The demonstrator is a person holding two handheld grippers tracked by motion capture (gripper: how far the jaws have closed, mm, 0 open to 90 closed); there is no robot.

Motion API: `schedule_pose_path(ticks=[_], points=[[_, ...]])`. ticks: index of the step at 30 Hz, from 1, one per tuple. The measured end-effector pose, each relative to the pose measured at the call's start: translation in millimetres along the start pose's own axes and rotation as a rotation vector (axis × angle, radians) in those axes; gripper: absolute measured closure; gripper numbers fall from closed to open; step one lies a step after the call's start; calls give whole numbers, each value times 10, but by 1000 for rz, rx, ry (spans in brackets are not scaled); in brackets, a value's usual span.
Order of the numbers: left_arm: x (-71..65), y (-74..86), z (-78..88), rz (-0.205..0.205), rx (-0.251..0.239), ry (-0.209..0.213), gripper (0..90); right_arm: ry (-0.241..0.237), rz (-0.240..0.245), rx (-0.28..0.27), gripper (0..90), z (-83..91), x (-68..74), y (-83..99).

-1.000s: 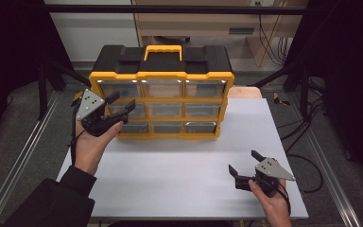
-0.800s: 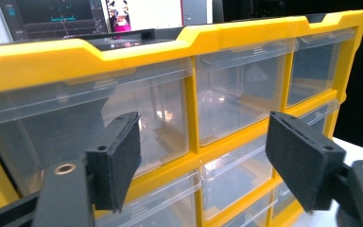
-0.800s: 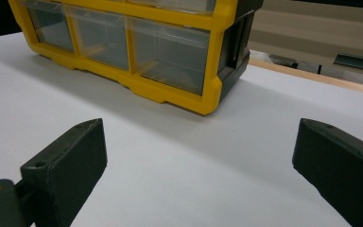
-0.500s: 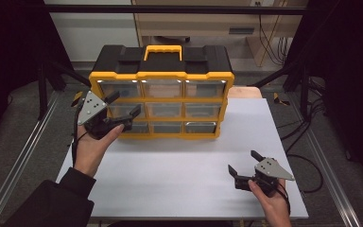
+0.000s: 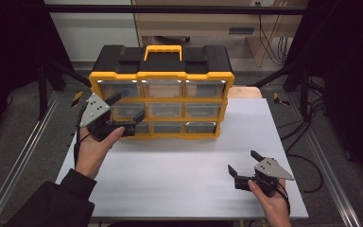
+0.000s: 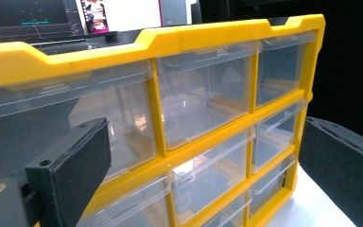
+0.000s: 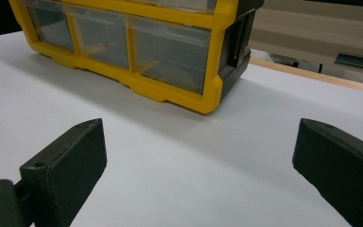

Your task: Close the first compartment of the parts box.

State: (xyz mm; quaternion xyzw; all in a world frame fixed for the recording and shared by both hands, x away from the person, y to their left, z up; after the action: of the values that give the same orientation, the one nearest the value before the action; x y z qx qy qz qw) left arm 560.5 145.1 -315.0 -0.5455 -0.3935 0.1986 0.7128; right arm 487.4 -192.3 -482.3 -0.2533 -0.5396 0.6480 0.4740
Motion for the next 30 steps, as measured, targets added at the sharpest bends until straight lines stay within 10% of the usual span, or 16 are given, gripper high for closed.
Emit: schedule_pose_path(ticks=[30], points=[[-223, 95, -28, -14, -8, 30, 20, 1, 7, -2, 39, 6, -1, -5]])
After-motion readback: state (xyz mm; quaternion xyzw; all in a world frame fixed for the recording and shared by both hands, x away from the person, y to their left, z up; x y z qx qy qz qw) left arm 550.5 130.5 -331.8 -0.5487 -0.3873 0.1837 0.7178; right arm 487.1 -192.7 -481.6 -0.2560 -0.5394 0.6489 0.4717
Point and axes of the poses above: each handheld gripper's, and its own axes: z roughly backward along the jaws, y roughly out of its underside, x roughly to its left, the point moved 10 cm from there along -z, roughly forward along the jaws, and after that the axes turned 14 degrees about -z, right-handed, at the moved point
